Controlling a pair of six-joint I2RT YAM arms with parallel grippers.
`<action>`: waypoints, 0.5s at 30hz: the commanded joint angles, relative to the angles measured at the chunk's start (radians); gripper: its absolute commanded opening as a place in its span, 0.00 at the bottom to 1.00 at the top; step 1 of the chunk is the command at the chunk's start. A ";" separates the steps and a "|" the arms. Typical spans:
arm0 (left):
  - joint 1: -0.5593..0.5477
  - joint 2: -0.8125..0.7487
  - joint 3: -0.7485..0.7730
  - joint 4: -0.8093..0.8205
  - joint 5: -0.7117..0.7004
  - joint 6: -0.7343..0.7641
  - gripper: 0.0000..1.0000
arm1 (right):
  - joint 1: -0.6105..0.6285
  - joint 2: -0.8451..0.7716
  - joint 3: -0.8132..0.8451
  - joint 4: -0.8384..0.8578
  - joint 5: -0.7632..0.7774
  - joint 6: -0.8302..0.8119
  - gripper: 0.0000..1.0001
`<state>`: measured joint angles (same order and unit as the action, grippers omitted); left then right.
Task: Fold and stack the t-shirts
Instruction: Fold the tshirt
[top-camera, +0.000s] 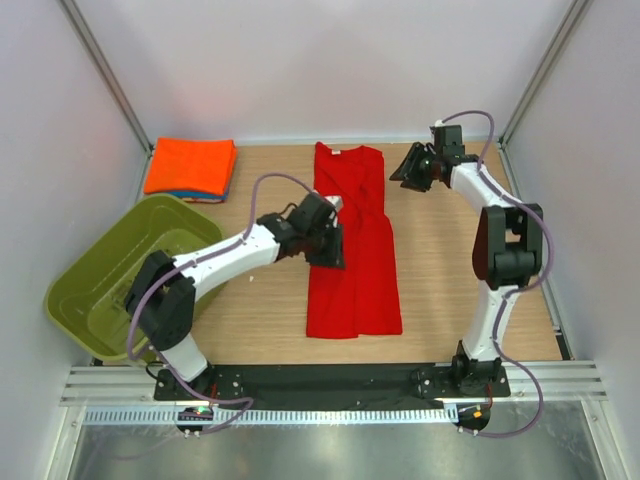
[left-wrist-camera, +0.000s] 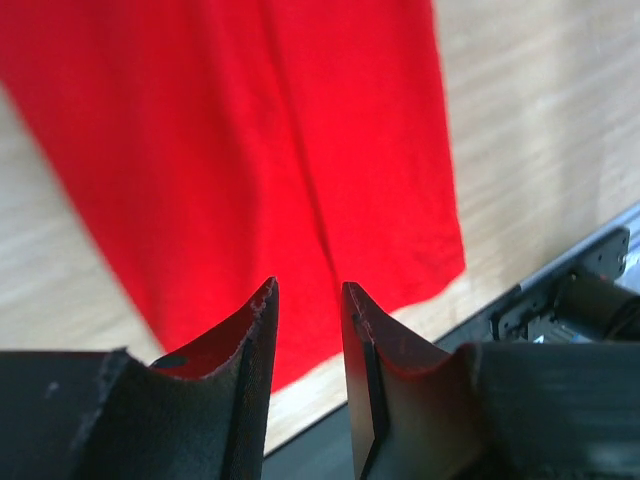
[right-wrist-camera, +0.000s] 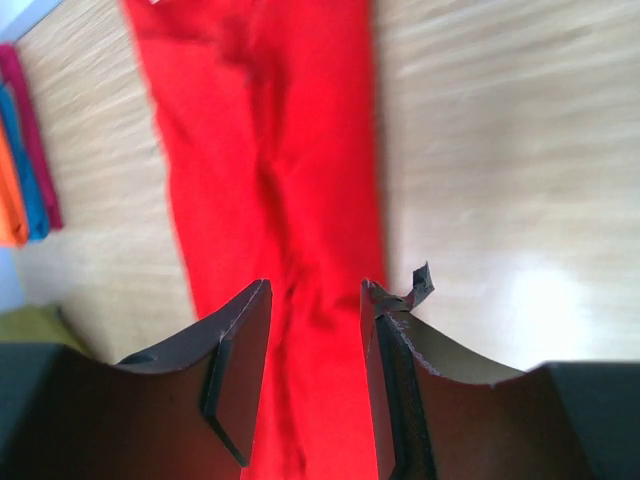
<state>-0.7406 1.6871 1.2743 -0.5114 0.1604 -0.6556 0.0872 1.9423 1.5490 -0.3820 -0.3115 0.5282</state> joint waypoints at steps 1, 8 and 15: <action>-0.087 -0.030 -0.035 0.119 -0.122 -0.061 0.33 | -0.029 0.151 0.141 0.061 -0.103 -0.017 0.48; -0.310 0.097 -0.010 0.191 -0.251 -0.079 0.32 | -0.050 0.459 0.448 0.075 -0.141 0.009 0.49; -0.434 0.227 0.118 0.180 -0.375 0.040 0.36 | -0.053 0.625 0.621 0.167 -0.129 0.067 0.46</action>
<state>-1.1378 1.8885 1.3117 -0.3717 -0.1005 -0.6838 0.0307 2.5347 2.0991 -0.2916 -0.4282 0.5591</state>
